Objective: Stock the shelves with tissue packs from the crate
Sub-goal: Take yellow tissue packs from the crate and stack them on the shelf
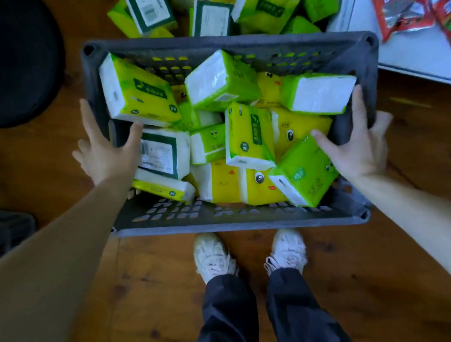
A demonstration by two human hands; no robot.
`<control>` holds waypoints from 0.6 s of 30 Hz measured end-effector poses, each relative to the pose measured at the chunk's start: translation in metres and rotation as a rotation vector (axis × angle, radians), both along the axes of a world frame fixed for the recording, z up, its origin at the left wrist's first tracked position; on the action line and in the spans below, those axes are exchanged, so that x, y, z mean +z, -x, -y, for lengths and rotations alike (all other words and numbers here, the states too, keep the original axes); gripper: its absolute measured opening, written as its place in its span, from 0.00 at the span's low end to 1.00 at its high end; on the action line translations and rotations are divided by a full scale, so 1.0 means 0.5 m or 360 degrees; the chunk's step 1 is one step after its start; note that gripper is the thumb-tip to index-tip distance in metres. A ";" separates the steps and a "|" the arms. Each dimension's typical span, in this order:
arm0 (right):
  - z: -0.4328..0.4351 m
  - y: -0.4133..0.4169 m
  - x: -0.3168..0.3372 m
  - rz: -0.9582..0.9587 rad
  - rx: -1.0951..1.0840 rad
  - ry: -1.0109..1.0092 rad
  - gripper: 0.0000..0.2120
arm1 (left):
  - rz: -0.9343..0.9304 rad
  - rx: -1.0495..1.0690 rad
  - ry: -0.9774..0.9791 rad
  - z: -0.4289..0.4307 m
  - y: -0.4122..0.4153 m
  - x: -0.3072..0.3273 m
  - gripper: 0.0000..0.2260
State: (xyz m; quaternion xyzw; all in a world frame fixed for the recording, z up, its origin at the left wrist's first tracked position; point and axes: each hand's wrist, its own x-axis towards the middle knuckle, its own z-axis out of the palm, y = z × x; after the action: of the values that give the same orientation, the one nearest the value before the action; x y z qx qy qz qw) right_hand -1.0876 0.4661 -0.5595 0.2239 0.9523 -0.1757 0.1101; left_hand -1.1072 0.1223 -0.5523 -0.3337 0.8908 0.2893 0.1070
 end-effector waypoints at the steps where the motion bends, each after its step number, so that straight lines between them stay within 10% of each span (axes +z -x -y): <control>1: 0.001 0.000 -0.009 -0.0018 0.0026 -0.0036 0.46 | -0.0012 -0.0015 -0.0013 0.004 0.002 -0.006 0.36; 9: -0.003 -0.004 -0.018 -0.0041 0.0059 -0.0012 0.47 | -0.0012 -0.0091 0.0273 0.003 -0.001 -0.015 0.39; 13: 0.018 -0.018 -0.007 -0.0175 0.0178 -0.0051 0.43 | -0.0311 -0.0655 0.0490 -0.041 -0.032 -0.009 0.33; 18: 0.073 -0.053 0.013 -0.0184 0.0612 0.0079 0.41 | -0.0409 -0.1325 0.0032 -0.179 -0.106 -0.002 0.27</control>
State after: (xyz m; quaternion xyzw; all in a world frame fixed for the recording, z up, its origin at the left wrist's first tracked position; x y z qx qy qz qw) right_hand -1.0612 0.4295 -0.5532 0.0247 0.9776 -0.1874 0.0924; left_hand -1.0541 0.2118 -0.5531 0.0917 0.9582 0.2521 0.0997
